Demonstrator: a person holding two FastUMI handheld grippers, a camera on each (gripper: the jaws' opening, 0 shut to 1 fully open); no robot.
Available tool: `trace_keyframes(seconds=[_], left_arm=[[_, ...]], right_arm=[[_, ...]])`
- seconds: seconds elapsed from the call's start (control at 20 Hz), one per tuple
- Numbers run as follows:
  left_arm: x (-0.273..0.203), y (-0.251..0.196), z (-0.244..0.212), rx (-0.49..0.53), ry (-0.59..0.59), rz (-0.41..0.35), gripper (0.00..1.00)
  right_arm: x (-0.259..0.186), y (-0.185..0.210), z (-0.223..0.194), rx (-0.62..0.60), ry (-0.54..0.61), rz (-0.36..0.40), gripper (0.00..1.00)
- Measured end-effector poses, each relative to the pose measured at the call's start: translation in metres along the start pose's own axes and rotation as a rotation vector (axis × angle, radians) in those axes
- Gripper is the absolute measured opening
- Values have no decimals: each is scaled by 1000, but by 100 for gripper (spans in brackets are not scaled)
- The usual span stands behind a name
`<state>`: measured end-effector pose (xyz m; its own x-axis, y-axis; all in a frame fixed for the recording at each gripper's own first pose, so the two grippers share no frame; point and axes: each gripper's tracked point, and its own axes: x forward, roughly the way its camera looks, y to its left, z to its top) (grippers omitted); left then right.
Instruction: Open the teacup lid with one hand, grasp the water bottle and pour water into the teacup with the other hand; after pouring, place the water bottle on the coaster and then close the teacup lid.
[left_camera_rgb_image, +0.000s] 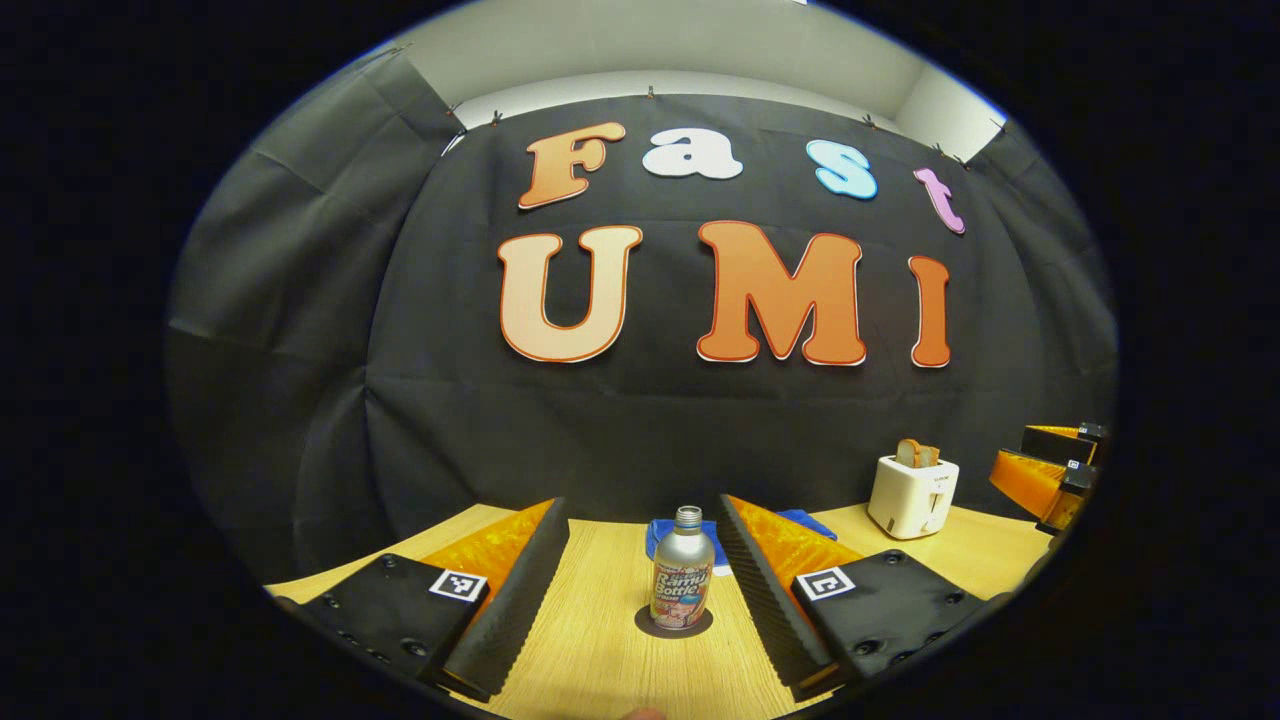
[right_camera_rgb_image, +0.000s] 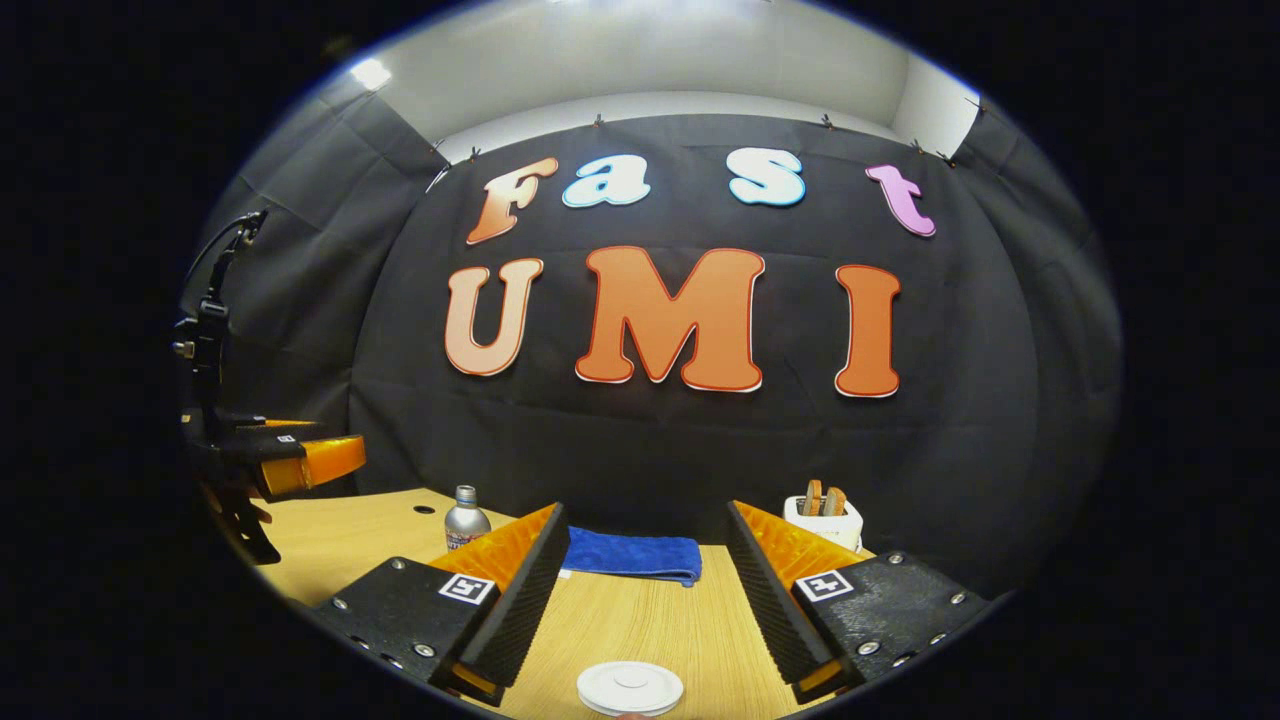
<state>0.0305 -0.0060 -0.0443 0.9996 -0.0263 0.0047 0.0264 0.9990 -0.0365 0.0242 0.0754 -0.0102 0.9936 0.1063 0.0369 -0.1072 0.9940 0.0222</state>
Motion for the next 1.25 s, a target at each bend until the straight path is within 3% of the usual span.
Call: trace_keyframes(seconds=[0.55,1.25], left_arm=[[-13,11,13,-7,-12,42,96],[-14,-7,20,-5,1,-2,97]], right_arm=[[6,-8,-1,-16,48,-46,97],[-1,-18,7,-46,57,-58,97]])
